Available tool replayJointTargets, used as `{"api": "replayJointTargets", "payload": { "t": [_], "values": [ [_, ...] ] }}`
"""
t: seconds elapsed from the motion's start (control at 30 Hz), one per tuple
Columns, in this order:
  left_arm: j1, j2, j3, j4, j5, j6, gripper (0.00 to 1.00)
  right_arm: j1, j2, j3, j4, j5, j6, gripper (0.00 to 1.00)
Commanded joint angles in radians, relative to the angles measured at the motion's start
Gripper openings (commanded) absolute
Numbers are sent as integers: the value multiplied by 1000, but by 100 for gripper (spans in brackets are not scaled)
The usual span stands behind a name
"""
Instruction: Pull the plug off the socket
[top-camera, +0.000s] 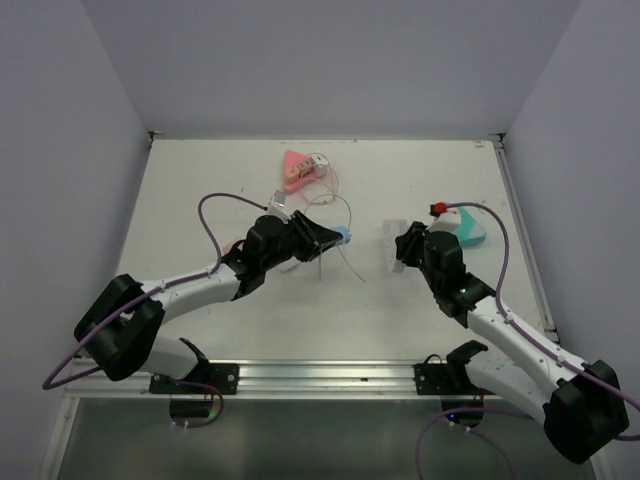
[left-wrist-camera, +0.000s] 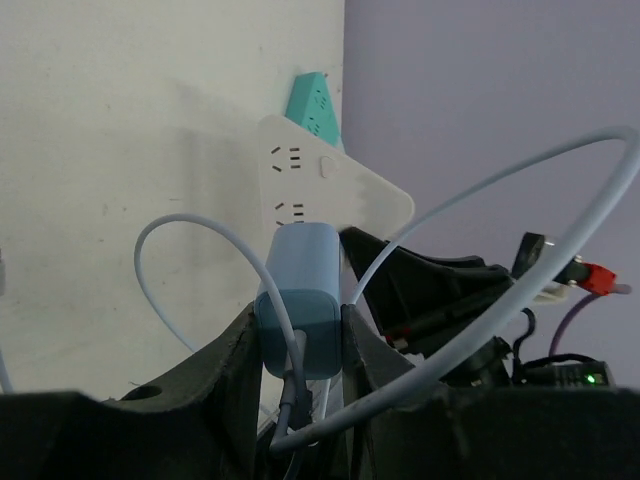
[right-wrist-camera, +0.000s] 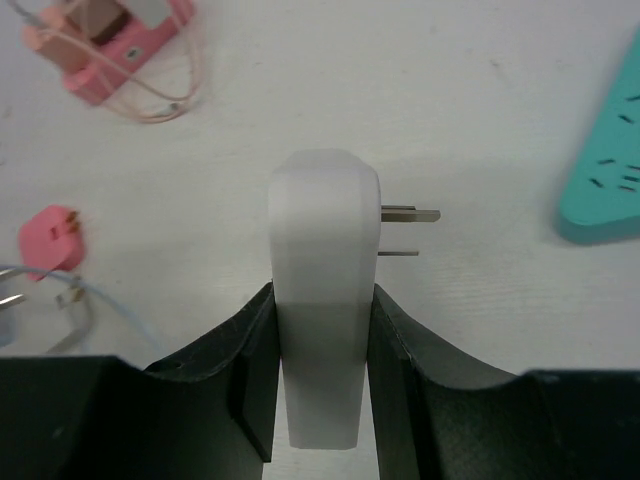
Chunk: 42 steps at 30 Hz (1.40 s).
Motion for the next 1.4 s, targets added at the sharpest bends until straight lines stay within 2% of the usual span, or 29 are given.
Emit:
{"api": "replayJointTargets", "payload": {
  "t": [0.0, 0.07, 0.17, 0.37, 0.63, 0.77, 0.93, 1.13, 1.37],
  "values": [
    [1, -94, -11, 42, 0, -31, 0, -14, 7, 20, -72, 277, 10, 0],
    [1, -124, -23, 36, -8, -35, 0, -14, 4, 17, -69, 277, 12, 0],
    [8, -151, -26, 7, -3, -16, 0, -14, -19, 11, -11, 197, -7, 0],
    [27, -184, -44, -121, -4, 122, 0, -28, -19, 25, 32, 167, 19, 0],
    [119, -295, -152, -323, -19, 313, 0, -158, 79, 47, 150, 32, 117, 0],
    [202, -353, -183, -380, -22, 394, 0, -287, 184, 33, 281, -91, 202, 0],
    [250, -399, -166, -495, -68, 469, 0, -356, 315, 69, 389, -155, 268, 0],
    [297, -378, -117, -591, -105, 547, 0, -459, 539, 103, 556, -270, 406, 0],
    [365, -362, -115, -624, -152, 595, 0, -547, 751, 137, 708, -401, 507, 0]
  ]
}}
